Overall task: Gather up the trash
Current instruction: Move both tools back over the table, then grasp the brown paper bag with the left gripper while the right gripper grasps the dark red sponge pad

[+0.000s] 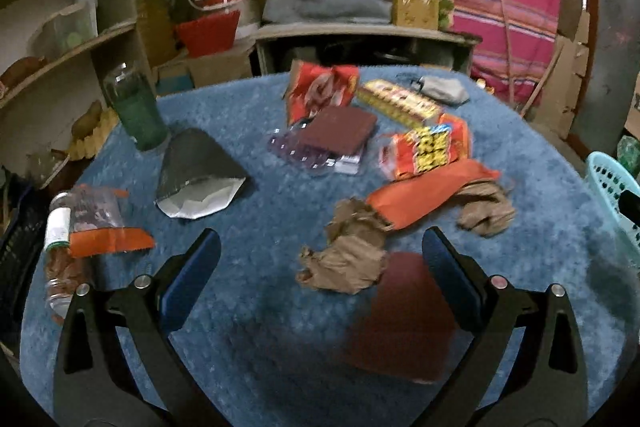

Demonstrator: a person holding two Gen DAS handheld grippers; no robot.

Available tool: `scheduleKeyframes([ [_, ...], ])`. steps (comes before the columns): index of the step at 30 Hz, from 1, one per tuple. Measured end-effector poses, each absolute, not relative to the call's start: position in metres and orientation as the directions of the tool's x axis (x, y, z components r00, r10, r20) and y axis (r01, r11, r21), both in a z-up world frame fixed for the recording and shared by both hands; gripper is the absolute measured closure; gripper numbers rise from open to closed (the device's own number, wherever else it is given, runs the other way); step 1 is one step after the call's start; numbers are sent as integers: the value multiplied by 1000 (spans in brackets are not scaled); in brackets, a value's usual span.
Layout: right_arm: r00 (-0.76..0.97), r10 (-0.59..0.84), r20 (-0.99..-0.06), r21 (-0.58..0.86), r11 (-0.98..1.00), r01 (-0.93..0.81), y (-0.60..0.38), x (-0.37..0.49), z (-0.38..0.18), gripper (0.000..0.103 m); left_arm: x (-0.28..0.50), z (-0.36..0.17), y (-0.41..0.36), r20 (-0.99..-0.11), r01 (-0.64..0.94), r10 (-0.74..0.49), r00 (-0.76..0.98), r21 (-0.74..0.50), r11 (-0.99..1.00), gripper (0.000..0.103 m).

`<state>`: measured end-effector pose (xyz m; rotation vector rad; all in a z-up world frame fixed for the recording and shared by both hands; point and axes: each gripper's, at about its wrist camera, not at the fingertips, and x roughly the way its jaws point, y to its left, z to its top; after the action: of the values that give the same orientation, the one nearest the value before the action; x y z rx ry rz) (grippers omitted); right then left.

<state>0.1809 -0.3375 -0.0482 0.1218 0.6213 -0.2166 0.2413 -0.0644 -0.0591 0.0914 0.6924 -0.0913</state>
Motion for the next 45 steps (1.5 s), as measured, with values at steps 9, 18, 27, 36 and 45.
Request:
scheduleKeyframes([
  [9,777,-152,-611,30,976,214,-318,196,-61,9,266,-73,-65,-678,183,-137,722,-4,983,28],
  [18,771,-117,-626,41,983,181,-286,200,-64,9,264,-73,-58,-683,217,-181,707,-33,976,66],
  [27,774,-78,-629,21,993,117,-233,196,-67,9,242,-49,-18,-640,109,-42,768,66,992,66],
  [36,773,-33,-634,18,998,58,-180,193,-67,9,218,-42,48,-627,8,13,779,30,1000,66],
  [45,734,-10,-679,3,1000,16,-128,206,-83,9,206,-37,86,-608,-36,24,794,-7,999,66],
])
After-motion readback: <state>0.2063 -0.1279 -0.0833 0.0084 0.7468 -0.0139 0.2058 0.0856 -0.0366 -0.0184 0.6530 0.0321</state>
